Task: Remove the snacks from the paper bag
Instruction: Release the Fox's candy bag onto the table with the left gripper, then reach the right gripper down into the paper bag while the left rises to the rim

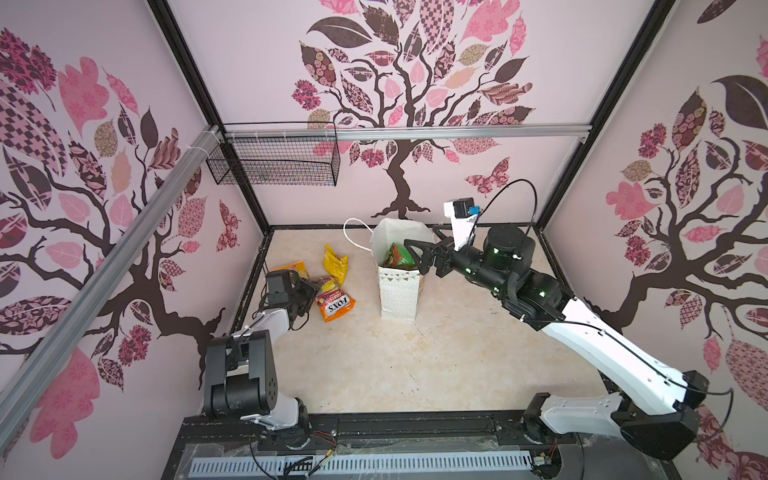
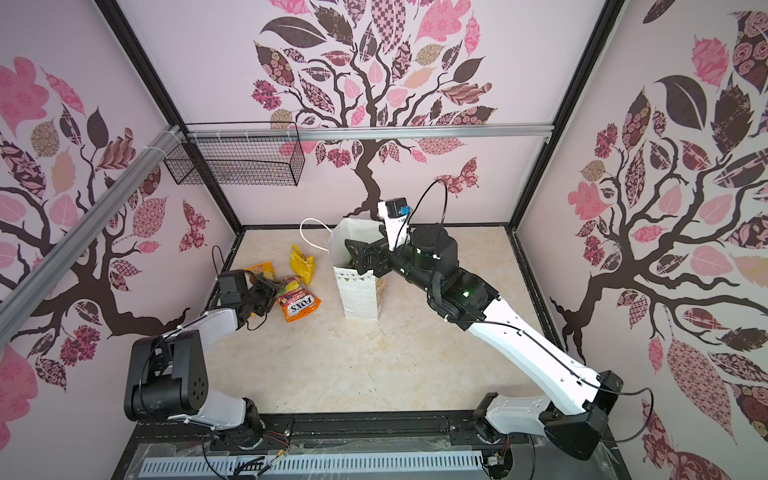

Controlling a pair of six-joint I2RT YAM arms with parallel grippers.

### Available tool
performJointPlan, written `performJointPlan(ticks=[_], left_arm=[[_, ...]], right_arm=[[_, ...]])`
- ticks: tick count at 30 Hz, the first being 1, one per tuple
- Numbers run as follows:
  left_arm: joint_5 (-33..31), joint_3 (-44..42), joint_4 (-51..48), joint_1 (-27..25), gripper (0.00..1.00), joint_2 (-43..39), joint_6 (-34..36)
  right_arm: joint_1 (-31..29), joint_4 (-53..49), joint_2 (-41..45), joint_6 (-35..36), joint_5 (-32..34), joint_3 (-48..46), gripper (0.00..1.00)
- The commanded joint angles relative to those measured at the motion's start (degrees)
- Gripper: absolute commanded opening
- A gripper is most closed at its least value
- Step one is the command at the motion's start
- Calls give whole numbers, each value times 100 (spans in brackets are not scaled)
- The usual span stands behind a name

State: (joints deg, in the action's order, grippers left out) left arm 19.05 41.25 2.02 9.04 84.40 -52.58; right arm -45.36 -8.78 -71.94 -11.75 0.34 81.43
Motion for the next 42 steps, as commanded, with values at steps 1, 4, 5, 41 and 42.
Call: performJointPlan(ticks=[1, 4, 5, 41, 42], left_arm=[[-333, 382, -591, 28, 64, -431, 449], [-635, 483, -1080, 27, 67, -759, 801], [-753, 529, -1266, 28, 68, -862, 933], [51, 3340, -3519, -3337, 98, -3299, 5139], [-8, 3405, -3618, -3496, 98, -3273, 5288]], right_arm=[[-33, 34, -141, -95, 1, 334, 99], [-30, 18, -227, -99, 11, 413, 99], [-31, 16, -253, -121, 18, 441, 100], [469, -4525, -4810, -298, 293, 5322, 99], [480, -4548, -4880, -297, 266, 5322, 100]])
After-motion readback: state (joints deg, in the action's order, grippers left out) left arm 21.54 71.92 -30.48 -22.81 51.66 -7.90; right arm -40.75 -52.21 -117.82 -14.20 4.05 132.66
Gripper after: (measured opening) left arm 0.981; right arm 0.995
